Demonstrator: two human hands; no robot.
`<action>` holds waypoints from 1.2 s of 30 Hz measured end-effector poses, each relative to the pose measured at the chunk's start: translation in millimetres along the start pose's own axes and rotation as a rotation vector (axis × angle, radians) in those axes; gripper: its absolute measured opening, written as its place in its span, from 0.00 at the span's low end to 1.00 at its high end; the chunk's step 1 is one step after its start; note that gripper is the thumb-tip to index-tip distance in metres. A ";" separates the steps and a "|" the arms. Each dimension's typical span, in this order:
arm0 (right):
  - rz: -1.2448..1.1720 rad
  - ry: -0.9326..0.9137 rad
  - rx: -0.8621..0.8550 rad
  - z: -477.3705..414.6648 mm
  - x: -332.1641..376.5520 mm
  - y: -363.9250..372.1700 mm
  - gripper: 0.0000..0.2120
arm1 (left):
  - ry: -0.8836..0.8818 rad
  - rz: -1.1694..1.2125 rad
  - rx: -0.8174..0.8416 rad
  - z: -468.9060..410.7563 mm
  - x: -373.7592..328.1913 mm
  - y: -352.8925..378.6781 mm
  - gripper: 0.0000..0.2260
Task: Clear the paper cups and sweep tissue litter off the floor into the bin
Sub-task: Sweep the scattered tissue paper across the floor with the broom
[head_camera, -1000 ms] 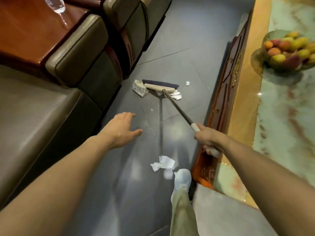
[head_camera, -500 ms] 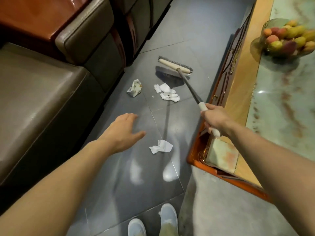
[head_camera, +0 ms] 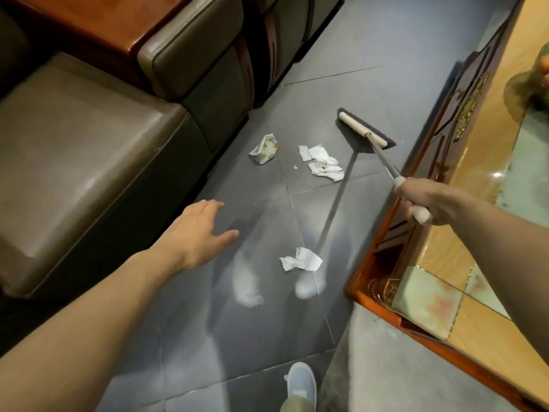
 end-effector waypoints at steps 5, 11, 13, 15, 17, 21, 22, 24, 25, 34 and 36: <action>0.024 0.093 0.092 12.5 -20.1 14.2 0.07 | 0.018 0.059 0.008 8.1 1.1 18.4 0.31; 0.004 0.131 0.129 68.9 -63.8 55.5 0.04 | 0.117 0.027 0.030 35.8 7.5 26.8 0.31; 0.068 0.085 0.107 85.3 -85.8 76.5 0.08 | 0.153 0.010 0.048 51.4 11.4 30.8 0.31; 0.108 0.031 0.099 101.2 -110.0 101.2 0.13 | 0.183 -0.005 0.083 69.1 13.6 38.2 0.31; 0.038 0.059 0.139 119.6 -141.9 129.2 0.16 | 0.204 -0.017 0.117 85.3 14.5 47.0 0.31; -0.076 0.076 0.194 154.1 -193.1 175.6 0.18 | 0.230 -0.005 0.122 105.1 11.3 58.9 0.32; -0.094 0.076 0.184 161.7 -203.0 182.2 0.19 | 0.238 0.006 0.121 109.5 8.3 62.0 0.31; -0.158 0.040 0.165 176.0 -214.5 190.1 0.20 | 0.250 0.019 0.117 116.7 0.5 67.0 0.31; -0.206 0.017 0.160 183.3 -217.3 189.8 0.18 | 0.257 0.020 0.114 120.3 -4.4 69.9 0.31; -0.256 -0.152 0.087 160.2 -161.5 133.7 0.17 | 0.159 0.016 0.029 132.9 -12.5 75.8 0.31; -0.206 -0.194 0.069 144.5 -133.4 119.9 0.17 | 0.108 0.010 -0.012 129.5 -10.1 74.8 0.32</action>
Point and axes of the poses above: each hand's wrist, its own z-axis away from the middle knuckle, its own y-axis out of the palm, x = y × z, the point moved 6 cm from there along -z, towards the middle knuckle, and after that the axes turned 11 degrees about y, right-handed, at the moved point
